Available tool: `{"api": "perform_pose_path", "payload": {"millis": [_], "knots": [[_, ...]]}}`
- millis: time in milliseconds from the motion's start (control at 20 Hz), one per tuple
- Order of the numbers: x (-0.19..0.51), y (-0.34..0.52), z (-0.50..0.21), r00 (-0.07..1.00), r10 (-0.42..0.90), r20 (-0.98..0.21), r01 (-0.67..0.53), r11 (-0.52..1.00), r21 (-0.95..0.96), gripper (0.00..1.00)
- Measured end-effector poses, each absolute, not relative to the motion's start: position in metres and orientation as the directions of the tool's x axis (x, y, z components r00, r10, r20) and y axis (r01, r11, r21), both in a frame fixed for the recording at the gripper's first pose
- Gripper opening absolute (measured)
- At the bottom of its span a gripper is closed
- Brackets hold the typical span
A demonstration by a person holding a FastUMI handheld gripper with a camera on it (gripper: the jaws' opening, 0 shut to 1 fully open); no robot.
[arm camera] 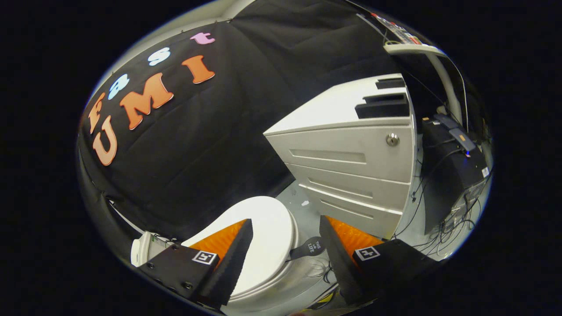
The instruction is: Open the toilet lid.
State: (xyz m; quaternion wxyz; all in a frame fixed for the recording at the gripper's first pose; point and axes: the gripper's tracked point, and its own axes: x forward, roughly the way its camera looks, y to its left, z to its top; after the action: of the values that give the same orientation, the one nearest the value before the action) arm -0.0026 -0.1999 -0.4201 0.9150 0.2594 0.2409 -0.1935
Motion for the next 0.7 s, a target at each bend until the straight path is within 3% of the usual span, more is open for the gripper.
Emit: {"api": "perform_pose_path", "payload": {"millis": [250,450,700], "knots": [[-0.015,-0.209,-0.469,0.751,-0.173,-0.638,0.552,0.694,0.462,0.98],[-0.015,-0.219,-0.494,0.750,-0.123,-0.650,0.591,0.566,0.575,0.97],[-0.006,-0.224,-0.515,0.752,-0.068,-0.656,0.605,0.469,0.644,0.85]]}}
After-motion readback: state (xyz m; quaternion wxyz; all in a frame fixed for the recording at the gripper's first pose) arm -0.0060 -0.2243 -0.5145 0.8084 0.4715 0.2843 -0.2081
